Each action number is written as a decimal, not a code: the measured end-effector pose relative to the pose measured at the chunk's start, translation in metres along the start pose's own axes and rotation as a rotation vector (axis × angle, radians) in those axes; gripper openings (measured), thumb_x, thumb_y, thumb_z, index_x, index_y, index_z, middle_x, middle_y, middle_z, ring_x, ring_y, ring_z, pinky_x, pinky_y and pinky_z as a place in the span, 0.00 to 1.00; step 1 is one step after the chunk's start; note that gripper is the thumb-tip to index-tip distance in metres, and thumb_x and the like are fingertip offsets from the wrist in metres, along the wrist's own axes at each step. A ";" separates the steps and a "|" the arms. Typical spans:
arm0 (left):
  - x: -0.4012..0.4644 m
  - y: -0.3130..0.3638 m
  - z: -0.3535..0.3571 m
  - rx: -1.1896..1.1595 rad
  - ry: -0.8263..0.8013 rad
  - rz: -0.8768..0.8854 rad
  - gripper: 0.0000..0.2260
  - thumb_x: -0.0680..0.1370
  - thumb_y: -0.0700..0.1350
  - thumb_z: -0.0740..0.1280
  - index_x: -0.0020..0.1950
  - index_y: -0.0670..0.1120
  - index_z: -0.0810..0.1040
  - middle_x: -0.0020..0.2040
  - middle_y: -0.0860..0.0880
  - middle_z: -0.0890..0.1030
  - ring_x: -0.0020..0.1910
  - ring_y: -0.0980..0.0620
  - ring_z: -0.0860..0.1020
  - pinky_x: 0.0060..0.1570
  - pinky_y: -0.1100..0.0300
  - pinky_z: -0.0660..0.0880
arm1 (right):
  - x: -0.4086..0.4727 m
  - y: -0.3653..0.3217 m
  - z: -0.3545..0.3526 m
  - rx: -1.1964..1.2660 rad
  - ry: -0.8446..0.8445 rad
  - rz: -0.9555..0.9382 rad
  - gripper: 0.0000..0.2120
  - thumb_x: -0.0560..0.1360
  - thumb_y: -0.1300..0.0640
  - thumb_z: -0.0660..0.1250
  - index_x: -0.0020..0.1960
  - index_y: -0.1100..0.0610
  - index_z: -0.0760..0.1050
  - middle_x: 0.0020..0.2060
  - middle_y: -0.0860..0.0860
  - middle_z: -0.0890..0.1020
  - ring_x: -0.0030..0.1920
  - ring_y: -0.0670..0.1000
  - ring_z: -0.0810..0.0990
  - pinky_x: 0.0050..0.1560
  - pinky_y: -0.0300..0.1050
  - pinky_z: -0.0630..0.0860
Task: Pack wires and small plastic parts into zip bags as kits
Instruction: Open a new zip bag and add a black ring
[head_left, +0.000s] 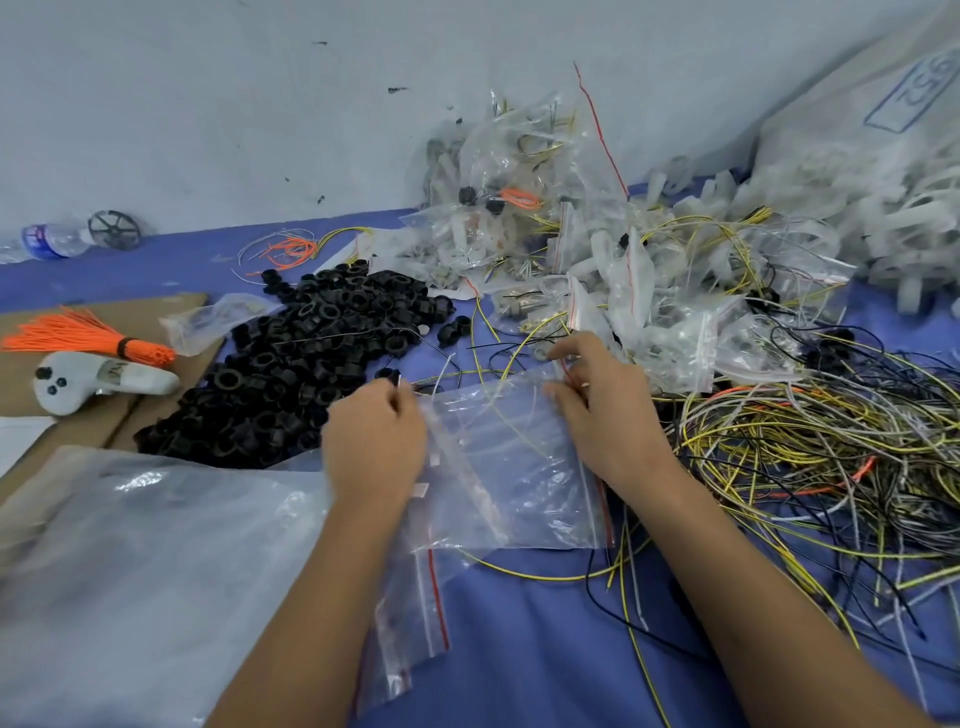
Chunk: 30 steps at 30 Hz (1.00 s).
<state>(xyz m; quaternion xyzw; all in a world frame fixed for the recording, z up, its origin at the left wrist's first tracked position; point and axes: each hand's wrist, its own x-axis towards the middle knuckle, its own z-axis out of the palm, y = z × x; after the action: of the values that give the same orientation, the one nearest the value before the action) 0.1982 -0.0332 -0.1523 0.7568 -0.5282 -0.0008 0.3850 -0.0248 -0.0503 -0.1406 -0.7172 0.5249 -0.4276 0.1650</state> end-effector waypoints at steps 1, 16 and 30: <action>0.003 -0.006 -0.005 0.050 0.010 -0.039 0.19 0.82 0.51 0.64 0.34 0.45 0.71 0.36 0.39 0.78 0.40 0.35 0.78 0.37 0.53 0.64 | 0.001 0.000 0.001 0.017 0.021 0.009 0.13 0.77 0.59 0.72 0.58 0.53 0.73 0.32 0.45 0.75 0.32 0.41 0.73 0.35 0.37 0.67; -0.026 0.054 0.020 -0.503 -0.342 0.143 0.23 0.79 0.63 0.62 0.34 0.47 0.75 0.29 0.52 0.77 0.30 0.54 0.73 0.35 0.55 0.70 | -0.008 -0.023 0.003 0.608 -0.175 0.329 0.13 0.76 0.63 0.73 0.58 0.54 0.75 0.37 0.55 0.86 0.33 0.48 0.81 0.36 0.44 0.75; -0.023 0.041 0.023 -0.575 -0.374 0.053 0.16 0.76 0.55 0.68 0.34 0.47 0.78 0.30 0.52 0.81 0.30 0.51 0.76 0.36 0.52 0.77 | -0.009 -0.022 0.006 0.422 -0.181 0.235 0.14 0.68 0.61 0.81 0.47 0.57 0.78 0.31 0.52 0.85 0.28 0.45 0.78 0.32 0.37 0.74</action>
<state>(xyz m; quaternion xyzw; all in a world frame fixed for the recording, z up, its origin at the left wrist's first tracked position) 0.1465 -0.0340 -0.1537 0.5901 -0.5875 -0.2784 0.4788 -0.0075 -0.0342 -0.1327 -0.6364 0.4869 -0.4398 0.4056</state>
